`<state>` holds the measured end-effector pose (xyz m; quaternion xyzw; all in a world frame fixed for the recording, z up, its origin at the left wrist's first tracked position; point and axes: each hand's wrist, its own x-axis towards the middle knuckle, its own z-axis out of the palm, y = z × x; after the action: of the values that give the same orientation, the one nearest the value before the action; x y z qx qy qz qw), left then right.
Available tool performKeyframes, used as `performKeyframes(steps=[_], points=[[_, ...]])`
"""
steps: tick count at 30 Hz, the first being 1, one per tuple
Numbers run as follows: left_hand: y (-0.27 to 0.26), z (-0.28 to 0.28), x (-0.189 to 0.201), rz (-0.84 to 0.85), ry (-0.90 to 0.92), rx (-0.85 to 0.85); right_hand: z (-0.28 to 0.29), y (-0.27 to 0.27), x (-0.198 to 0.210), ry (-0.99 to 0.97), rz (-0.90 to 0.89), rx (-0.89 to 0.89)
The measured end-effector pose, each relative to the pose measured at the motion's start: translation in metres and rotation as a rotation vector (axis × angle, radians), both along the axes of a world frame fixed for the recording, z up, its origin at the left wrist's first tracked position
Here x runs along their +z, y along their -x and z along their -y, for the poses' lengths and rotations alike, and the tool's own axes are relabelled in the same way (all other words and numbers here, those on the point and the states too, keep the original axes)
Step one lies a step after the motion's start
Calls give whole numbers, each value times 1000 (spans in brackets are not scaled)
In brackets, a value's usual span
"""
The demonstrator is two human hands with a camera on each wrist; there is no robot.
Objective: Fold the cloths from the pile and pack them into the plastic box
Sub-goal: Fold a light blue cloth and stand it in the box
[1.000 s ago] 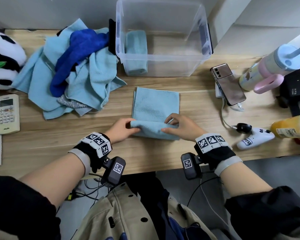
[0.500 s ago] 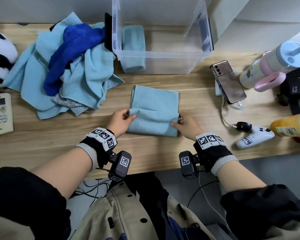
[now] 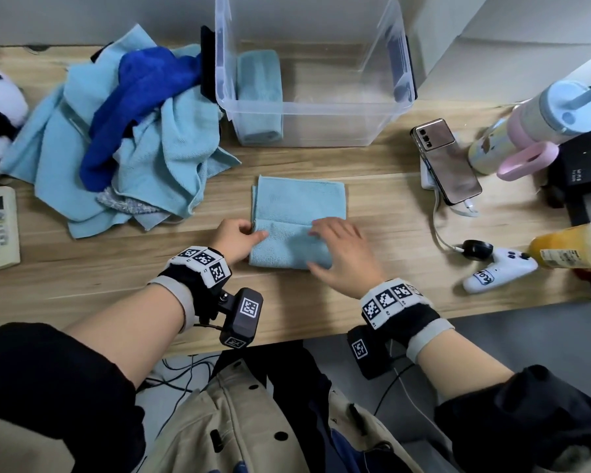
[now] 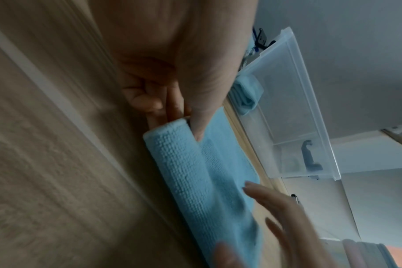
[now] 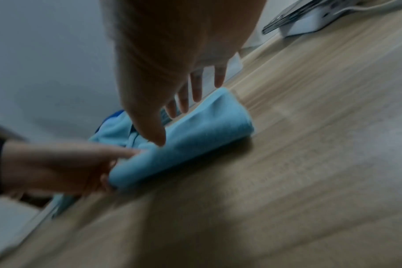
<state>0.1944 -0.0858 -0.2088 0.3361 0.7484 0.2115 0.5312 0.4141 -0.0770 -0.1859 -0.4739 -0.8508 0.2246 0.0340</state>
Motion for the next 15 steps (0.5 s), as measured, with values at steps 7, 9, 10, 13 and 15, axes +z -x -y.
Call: performKeyframes(steps=[7, 9, 10, 13, 15], points=[[11, 8, 16, 173, 200, 97, 1, 20, -5, 50, 135, 204], [17, 9, 21, 191, 189, 204, -8, 25, 6, 177, 132, 221], [21, 11, 22, 180, 173, 262, -13, 28, 13, 273, 144, 218], [34, 16, 20, 108, 171, 328, -37, 36, 21, 469, 151, 149], [39, 19, 19, 88, 196, 336, -53, 39, 19, 425, 135, 83]])
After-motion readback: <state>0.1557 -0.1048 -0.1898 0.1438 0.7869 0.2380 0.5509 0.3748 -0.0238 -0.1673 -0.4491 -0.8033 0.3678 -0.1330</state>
